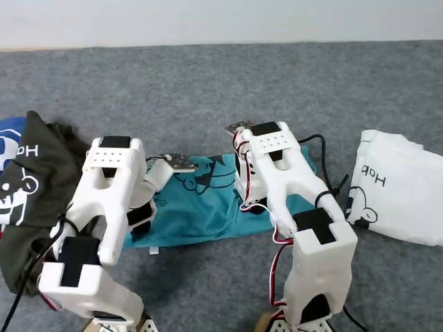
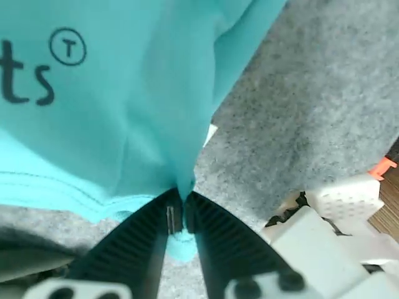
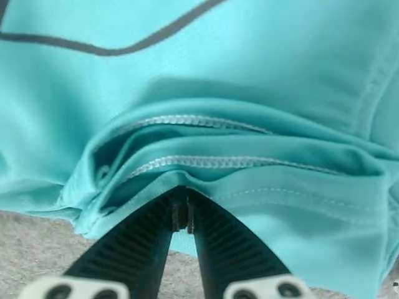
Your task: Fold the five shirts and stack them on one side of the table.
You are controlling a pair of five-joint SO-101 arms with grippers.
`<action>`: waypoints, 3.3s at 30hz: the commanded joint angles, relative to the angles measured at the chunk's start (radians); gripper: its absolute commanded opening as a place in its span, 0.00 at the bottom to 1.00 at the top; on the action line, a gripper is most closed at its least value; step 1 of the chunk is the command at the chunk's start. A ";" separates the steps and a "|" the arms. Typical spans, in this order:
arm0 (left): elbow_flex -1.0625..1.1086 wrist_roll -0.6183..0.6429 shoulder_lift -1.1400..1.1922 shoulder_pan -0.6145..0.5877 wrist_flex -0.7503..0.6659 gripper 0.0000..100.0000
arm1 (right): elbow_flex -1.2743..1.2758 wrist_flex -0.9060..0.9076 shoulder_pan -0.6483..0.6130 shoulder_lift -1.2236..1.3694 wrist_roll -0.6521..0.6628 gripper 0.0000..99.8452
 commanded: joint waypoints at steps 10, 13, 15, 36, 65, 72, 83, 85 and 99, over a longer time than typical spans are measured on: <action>-0.136 -0.031 0.115 -0.133 0.009 0.01 | -0.057 0.010 0.013 -0.018 -0.005 0.01; -0.151 -0.032 0.158 -0.146 0.009 0.01 | -0.057 0.010 0.013 -0.018 -0.005 0.01; -0.151 -0.046 0.167 -0.146 0.009 0.01 | -0.057 0.010 0.013 -0.018 -0.005 0.01; -0.243 -0.028 -0.198 -0.121 0.031 0.15 | -0.057 0.004 0.013 -0.071 -0.006 0.01; -0.306 0.138 0.222 -0.216 -0.100 0.01 | -0.063 -0.051 0.064 0.021 -0.014 0.01; -0.455 0.193 0.222 -0.221 -0.095 0.01 | -0.209 -0.001 0.064 0.021 -0.014 0.01; -0.484 0.385 0.235 -0.175 -0.313 0.01 | -0.390 -0.162 0.074 0.127 -0.011 0.01; -0.450 0.387 0.235 -0.147 -0.351 0.01 | -0.391 -0.199 0.090 0.182 -0.009 0.01; -0.530 0.331 0.462 -0.255 -0.370 0.01 | -0.423 -0.226 0.259 0.282 -0.005 0.01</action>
